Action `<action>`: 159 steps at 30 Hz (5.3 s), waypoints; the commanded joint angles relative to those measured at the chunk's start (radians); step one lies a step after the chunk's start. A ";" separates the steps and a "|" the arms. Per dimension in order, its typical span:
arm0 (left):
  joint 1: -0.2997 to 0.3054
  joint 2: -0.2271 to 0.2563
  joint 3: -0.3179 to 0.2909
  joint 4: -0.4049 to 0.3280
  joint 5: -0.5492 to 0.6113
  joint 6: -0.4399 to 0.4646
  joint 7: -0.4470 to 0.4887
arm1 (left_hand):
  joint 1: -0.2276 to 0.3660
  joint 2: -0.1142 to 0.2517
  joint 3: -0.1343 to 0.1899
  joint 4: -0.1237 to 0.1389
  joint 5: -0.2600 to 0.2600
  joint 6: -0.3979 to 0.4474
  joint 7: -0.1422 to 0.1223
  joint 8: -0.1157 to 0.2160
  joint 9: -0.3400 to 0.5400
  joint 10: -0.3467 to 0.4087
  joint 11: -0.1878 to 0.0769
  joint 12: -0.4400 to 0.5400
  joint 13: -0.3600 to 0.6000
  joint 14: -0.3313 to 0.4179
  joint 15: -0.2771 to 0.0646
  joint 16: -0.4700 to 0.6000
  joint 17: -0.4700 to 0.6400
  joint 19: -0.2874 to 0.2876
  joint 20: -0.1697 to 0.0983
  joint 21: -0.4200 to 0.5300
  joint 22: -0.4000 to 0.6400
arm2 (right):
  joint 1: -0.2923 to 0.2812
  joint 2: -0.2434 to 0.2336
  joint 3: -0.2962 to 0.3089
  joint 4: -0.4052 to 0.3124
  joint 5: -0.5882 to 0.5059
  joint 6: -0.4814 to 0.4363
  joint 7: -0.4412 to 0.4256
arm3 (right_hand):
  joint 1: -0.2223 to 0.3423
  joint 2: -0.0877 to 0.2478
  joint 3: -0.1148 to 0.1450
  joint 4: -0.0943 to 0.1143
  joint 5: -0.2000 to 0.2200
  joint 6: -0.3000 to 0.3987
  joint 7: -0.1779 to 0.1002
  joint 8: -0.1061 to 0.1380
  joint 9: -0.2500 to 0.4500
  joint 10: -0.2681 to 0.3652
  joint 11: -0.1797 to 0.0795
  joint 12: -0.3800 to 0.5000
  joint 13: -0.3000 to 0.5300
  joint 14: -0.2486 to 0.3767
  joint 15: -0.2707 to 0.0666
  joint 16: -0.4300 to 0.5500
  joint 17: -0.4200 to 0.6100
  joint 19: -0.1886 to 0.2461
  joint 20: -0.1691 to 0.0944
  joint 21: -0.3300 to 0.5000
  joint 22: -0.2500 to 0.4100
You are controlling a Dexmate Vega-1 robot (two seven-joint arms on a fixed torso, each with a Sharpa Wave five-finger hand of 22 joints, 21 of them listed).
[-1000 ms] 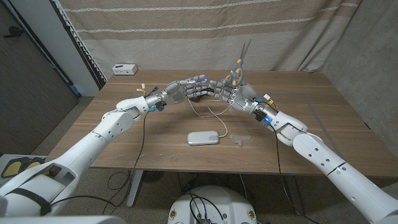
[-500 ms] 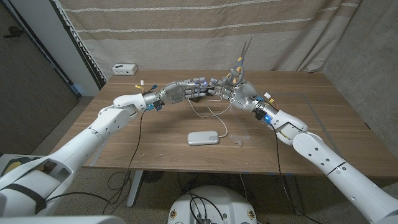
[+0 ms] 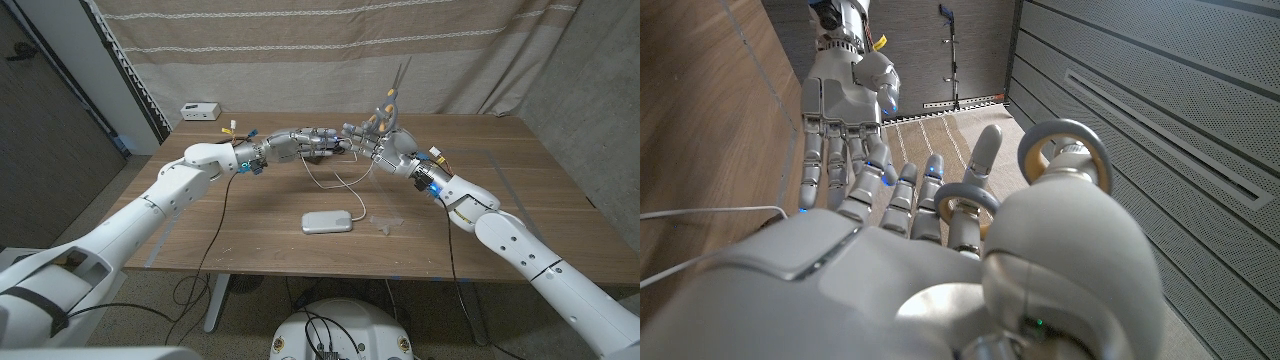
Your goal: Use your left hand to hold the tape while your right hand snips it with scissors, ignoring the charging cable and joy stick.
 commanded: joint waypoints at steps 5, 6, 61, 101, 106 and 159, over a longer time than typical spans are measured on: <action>-0.010 0.019 0.042 -0.048 0.119 -0.065 0.047 | -0.014 -0.004 -0.012 0.001 0.010 0.006 0.002 0.004 0.001 0.003 -0.005 -0.002 0.001 -0.019 -0.093 -0.003 -0.001 -0.018 -0.012 -0.015 0.002 | -0.008 -0.006 0.013 -0.005 0.003 0.007 -0.004 | -0.001 0.009 -0.005 -0.002 -0.002 -0.005 0.003 0.006 0.002 0.001 0.001 -0.004 -0.002 0.004 0.006 -0.006 0.001 0.010 0.005 -0.006 0.002; -0.012 0.021 0.046 -0.050 0.132 -0.074 0.049 | -0.015 -0.004 -0.012 0.001 0.010 0.008 0.003 0.004 0.001 0.005 -0.004 -0.002 0.001 -0.020 -0.093 -0.003 -0.001 -0.019 -0.013 -0.016 0.002 | -0.008 -0.007 0.013 -0.006 0.002 0.008 -0.005 | -0.001 0.009 -0.005 -0.002 -0.002 -0.005 0.003 0.005 0.001 0.001 0.002 -0.004 -0.002 0.004 0.005 -0.006 0.001 0.010 0.005 -0.007 0.002; -0.069 -0.016 0.189 -0.086 0.468 -0.185 0.140 | 0.021 0.018 0.002 -0.015 0.021 0.057 -0.009 0.014 0.002 0.058 -0.020 0.000 0.003 -0.024 -0.125 0.007 -0.005 -0.022 -0.065 -0.060 -0.003 | -0.019 0.004 0.011 -0.011 -0.003 0.029 -0.009 | -0.006 0.017 -0.007 -0.003 -0.007 -0.011 0.003 0.010 -0.005 0.006 0.007 -0.018 -0.012 0.011 0.004 -0.021 -0.001 0.027 0.006 -0.034 0.003; -0.054 -0.020 0.235 -0.152 0.782 -0.272 0.280 | 0.023 0.011 0.000 -0.014 0.021 0.068 -0.021 0.009 0.002 0.077 -0.023 -0.004 0.003 -0.028 -0.139 0.006 -0.006 -0.016 -0.066 -0.082 -0.003 | -0.041 -0.002 0.011 -0.027 0.002 0.035 -0.017 | -0.009 0.021 -0.008 -0.004 -0.010 -0.016 0.004 0.013 -0.008 0.006 0.007 -0.027 -0.015 0.013 0.005 -0.031 -0.002 0.032 0.006 -0.055 0.003; -0.049 -0.024 0.238 -0.156 0.801 -0.275 0.290 | 0.021 0.010 -0.001 -0.013 0.022 0.066 -0.022 0.008 0.002 0.077 -0.023 -0.006 0.003 -0.030 -0.140 0.006 -0.006 -0.016 -0.065 -0.084 -0.003 | -0.040 -0.007 0.012 -0.028 0.006 0.028 -0.017 | -0.010 0.021 -0.009 -0.004 -0.011 -0.015 0.004 0.013 -0.009 0.007 0.007 -0.028 -0.015 0.014 0.006 -0.033 -0.002 0.034 0.006 -0.058 0.003; 0.019 -0.036 0.277 -0.246 1.205 -0.285 0.506 | -0.046 -0.025 -0.057 -0.002 0.034 0.025 -0.024 -0.012 0.001 0.116 -0.023 -0.009 0.004 -0.009 -0.150 0.011 -0.006 0.013 -0.066 -0.109 -0.002 | 0.003 -0.004 -0.012 -0.017 0.010 -0.026 -0.036 | -0.014 0.025 -0.010 -0.006 -0.014 -0.016 0.007 0.017 -0.017 0.008 0.009 -0.040 -0.016 0.016 0.006 -0.047 -0.001 0.045 0.006 -0.085 0.004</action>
